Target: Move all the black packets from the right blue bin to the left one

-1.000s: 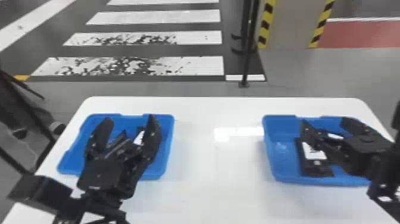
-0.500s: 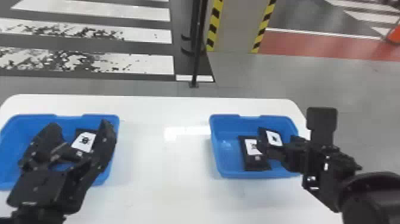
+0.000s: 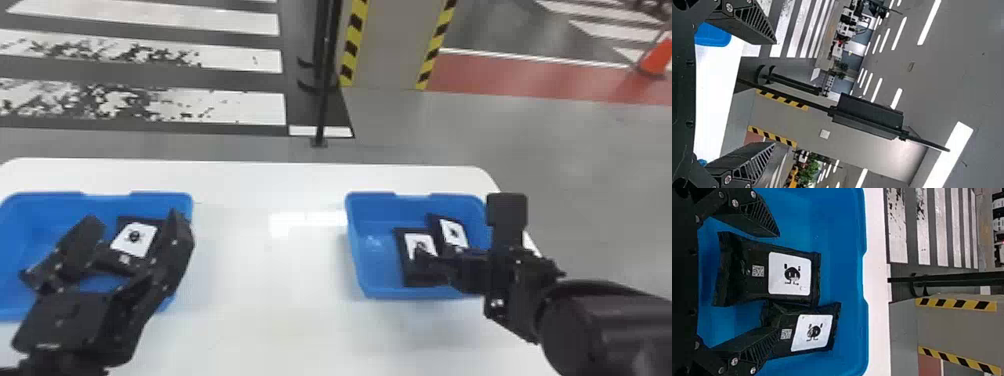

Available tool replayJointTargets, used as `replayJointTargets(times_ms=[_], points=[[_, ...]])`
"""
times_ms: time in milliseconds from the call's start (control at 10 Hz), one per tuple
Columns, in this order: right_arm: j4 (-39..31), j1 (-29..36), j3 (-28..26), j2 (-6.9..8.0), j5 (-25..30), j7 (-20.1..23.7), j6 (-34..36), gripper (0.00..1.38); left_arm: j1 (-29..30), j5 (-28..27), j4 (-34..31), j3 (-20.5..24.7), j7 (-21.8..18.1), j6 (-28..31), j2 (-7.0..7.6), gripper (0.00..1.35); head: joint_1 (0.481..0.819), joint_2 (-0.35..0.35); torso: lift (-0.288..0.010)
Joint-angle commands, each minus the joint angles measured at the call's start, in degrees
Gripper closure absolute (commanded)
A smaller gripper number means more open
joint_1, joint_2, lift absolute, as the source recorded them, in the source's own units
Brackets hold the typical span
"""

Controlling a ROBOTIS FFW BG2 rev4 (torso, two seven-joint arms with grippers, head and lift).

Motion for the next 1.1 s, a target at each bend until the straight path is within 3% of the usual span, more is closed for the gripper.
replayJointTargets(times_ms=[0, 1000], points=[[1.7, -0.7, 0.6, 0.00, -0.6, 0.1, 0.0, 0.19, 0.0, 0.2, 0.2, -0.1, 0.0, -0.1, 0.00, 0.12, 0.695, -0.185, -0.140], [9.9, -4.6, 2.2, -0.09, -4.1, 0.3, 0.0, 0.20, -0.2, 0.3, 0.3, -0.3, -0.4, -0.1, 0.26, 0.12, 0.695, -0.159, -0.140]])
